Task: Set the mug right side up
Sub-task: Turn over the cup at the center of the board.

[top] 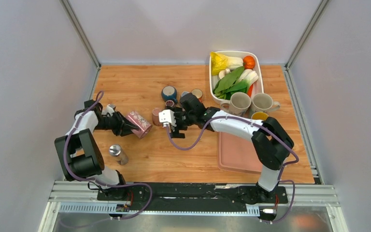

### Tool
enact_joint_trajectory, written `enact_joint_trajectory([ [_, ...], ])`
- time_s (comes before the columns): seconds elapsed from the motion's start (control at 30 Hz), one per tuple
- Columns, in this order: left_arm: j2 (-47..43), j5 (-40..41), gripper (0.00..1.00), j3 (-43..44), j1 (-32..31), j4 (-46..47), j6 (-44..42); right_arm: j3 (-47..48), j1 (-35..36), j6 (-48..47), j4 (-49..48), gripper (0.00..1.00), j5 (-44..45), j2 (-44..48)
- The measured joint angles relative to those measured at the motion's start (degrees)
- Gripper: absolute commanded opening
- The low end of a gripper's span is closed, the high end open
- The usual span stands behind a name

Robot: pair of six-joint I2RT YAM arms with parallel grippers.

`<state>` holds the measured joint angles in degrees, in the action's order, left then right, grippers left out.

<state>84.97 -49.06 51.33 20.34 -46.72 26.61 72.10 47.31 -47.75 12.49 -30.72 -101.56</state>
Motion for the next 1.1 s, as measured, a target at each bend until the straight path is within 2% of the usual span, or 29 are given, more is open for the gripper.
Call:
enact_joint_trajectory([
  [0.2,1.0,-4.3,0.0,-2.1,1.0,-2.0,1.1,-0.1,4.7,-0.1,-10.1,0.89,1.5,-3.1],
  [0.4,1.0,-14.4,0.0,-11.5,1.1,2.0,9.1,-2.2,5.6,0.7,-20.2,0.89,0.6,-4.0],
  [0.53,1.0,-18.0,0.0,-13.1,1.2,4.1,12.3,-3.5,5.5,0.6,-22.7,0.87,-1.0,-5.9],
  [0.67,1.0,-19.1,0.0,-13.7,1.2,5.0,14.3,-4.4,5.5,-0.7,-22.7,0.81,-2.1,-8.0],
  [0.9,1.0,-20.5,0.0,-14.5,1.2,4.9,15.3,-4.8,5.7,-0.1,-26.7,0.6,-0.9,-10.6],
  [1.03,1.0,-20.8,0.0,-14.6,1.2,4.0,15.3,-4.8,5.8,2.7,-30.7,0.34,1.4,-11.5],
  [1.1,1.0,-20.9,0.12,-14.6,1.2,3.7,15.4,-4.8,5.9,3.8,-32.0,0.21,2.1,-11.7],
])
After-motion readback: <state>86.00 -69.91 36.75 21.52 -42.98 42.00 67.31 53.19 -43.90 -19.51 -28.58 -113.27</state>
